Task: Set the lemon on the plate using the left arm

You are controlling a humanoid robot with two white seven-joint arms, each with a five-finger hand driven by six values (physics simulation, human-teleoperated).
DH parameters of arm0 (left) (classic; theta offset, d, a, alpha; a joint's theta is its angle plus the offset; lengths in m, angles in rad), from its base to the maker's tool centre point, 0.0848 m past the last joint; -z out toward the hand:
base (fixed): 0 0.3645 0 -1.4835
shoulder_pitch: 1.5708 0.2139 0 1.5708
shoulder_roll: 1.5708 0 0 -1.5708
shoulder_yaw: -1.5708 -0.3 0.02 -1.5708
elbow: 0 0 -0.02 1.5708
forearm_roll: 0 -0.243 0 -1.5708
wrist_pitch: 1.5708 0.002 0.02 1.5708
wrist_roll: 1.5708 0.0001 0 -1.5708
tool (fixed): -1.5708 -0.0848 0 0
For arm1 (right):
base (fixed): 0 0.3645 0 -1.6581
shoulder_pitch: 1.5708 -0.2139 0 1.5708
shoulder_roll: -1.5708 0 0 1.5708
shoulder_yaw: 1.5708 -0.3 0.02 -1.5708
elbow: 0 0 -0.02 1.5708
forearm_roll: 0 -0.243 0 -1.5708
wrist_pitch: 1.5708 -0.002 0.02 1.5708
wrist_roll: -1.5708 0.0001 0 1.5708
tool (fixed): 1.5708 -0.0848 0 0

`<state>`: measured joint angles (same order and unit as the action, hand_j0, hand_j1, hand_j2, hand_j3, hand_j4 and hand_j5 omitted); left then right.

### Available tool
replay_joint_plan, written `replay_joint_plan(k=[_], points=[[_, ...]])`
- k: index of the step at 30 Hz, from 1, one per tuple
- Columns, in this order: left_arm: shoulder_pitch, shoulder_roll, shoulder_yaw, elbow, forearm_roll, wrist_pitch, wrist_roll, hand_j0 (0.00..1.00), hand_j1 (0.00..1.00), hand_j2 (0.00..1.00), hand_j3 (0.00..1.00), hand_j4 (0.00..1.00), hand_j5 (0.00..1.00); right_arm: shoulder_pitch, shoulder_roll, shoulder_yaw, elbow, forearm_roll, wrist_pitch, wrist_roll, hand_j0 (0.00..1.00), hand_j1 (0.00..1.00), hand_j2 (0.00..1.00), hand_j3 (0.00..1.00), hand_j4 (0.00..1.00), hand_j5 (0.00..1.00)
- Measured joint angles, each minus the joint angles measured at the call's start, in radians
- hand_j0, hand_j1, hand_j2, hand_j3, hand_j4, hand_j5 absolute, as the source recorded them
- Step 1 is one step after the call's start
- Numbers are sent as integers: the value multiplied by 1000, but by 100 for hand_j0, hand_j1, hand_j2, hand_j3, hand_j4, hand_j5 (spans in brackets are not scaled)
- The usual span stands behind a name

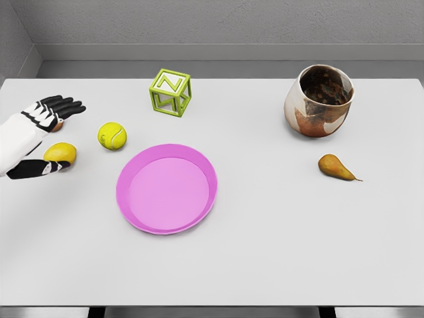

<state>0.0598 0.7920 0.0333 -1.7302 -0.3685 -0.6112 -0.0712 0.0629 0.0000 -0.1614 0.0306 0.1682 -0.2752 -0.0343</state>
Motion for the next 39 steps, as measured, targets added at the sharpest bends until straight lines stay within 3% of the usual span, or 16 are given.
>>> replay_joint_plan(k=[8,22,24,28,31,39], points=[[-8,9,3,-4,-50,0,0,100,100,100,100,100,100,8,0,6,3,1,1,0,100,100,100,100,100,100],[-5,96,13,-10,-113,0,-4,100,100,100,100,100,100,8,0,7,3,1,1,0,100,100,100,100,100,100],[-5,104,12,-17,-77,0,-48,100,100,100,100,100,100,8,0,7,3,1,1,0,100,100,100,100,100,100],[5,121,10,-29,57,-1,-250,100,100,100,100,100,100,8,0,7,3,1,1,0,100,100,100,100,100,100],[0,142,11,-39,101,-1,-338,100,100,100,100,100,100,8,0,7,3,1,1,0,100,100,100,100,100,100],[-6,238,0,-25,85,-2,-407,100,100,100,100,100,100,8,0,7,3,1,1,0,100,100,100,100,100,100]])
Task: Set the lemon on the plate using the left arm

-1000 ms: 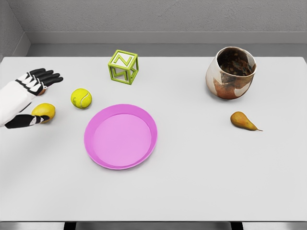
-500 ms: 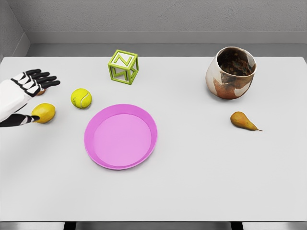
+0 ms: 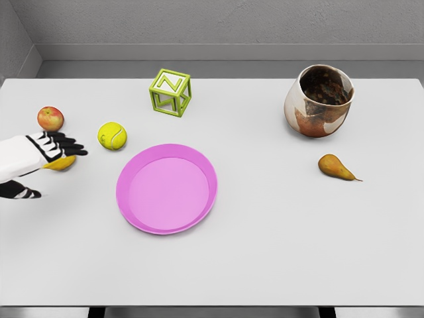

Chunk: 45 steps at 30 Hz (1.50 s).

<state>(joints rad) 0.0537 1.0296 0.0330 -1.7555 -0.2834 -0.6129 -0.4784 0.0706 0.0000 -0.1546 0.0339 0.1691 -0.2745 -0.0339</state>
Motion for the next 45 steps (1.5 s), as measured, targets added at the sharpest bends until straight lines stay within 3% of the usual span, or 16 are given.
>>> replay_joint_plan(k=[5,13,16,20,28,32,38,45], points=[[-34,0,-8,29,-38,6,-1,100,100,100,100,100,100,0,0,0,0,0,0,0,100,100,100,100,100,100],[-49,-25,-39,-10,-68,132,-2,100,100,100,100,100,100,0,0,0,0,0,0,0,100,100,100,100,100,100],[-117,-45,-64,-3,-77,142,-3,100,100,100,100,100,100,0,0,0,0,0,0,0,100,100,100,100,100,100],[-161,-83,-91,16,-87,146,-5,100,100,100,100,100,100,0,0,0,0,0,0,0,100,100,100,100,100,100],[-189,-99,-149,40,-83,191,-24,100,100,100,100,100,100,0,0,0,0,0,0,0,100,100,100,100,100,100],[-267,-84,-216,71,-82,203,-25,100,100,100,100,100,100,0,0,0,0,0,0,0,100,100,100,100,100,100],[-268,-79,-281,103,-82,206,-25,100,100,100,100,100,100,0,0,0,0,0,0,0,100,100,100,100,100,100],[-291,-83,-297,140,-81,206,-25,95,95,95,95,95,95,0,0,0,0,0,0,0,100,100,100,100,100,100]])
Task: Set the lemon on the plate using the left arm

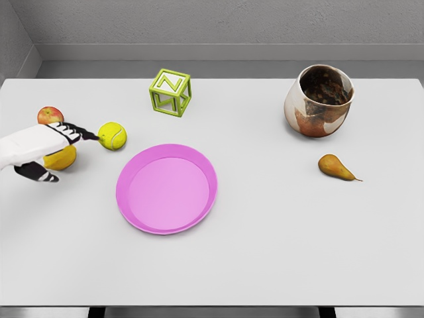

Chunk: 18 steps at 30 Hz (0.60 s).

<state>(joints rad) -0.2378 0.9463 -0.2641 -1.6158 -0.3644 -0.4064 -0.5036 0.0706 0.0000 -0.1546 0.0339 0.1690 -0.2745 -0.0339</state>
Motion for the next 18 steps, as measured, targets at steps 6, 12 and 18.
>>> replay_joint_plan(k=[6,12,18], points=[[-51,-6,-46,46,-1,0,-1,91,91,91,91,91,91,0,0,0,0,0,0,0,100,100,100,100,100,100],[-51,-8,-69,83,-1,-1,-2,92,92,92,92,92,92,0,0,0,0,0,0,0,100,100,100,100,100,100],[-63,-9,-71,130,-1,-2,-1,92,92,92,92,92,92,0,0,0,0,0,0,0,100,100,100,100,100,100]])
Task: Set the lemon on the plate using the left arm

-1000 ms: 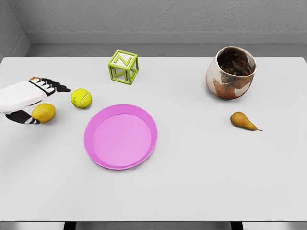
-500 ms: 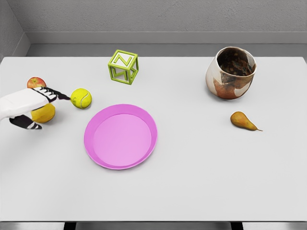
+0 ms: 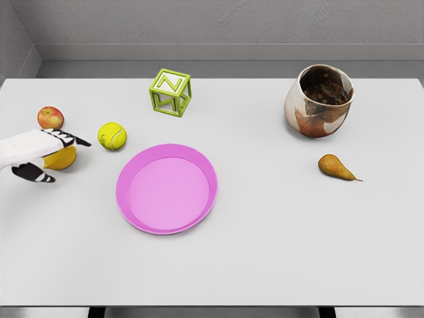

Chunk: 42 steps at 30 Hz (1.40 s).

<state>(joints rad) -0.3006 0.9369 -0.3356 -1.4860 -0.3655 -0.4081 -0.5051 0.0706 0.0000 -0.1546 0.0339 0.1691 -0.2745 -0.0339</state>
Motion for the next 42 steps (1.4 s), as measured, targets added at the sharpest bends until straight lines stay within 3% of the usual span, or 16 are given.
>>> replay_joint_plan(k=[13,42], points=[[-31,-31,-1,65,-4,0,-1,92,92,92,92,92,92,0,0,0,0,0,0,0,100,100,100,100,100,100],[-66,-69,-45,132,-7,-3,-3,95,95,95,95,95,95,0,0,0,0,0,0,0,100,100,100,100,100,100]])
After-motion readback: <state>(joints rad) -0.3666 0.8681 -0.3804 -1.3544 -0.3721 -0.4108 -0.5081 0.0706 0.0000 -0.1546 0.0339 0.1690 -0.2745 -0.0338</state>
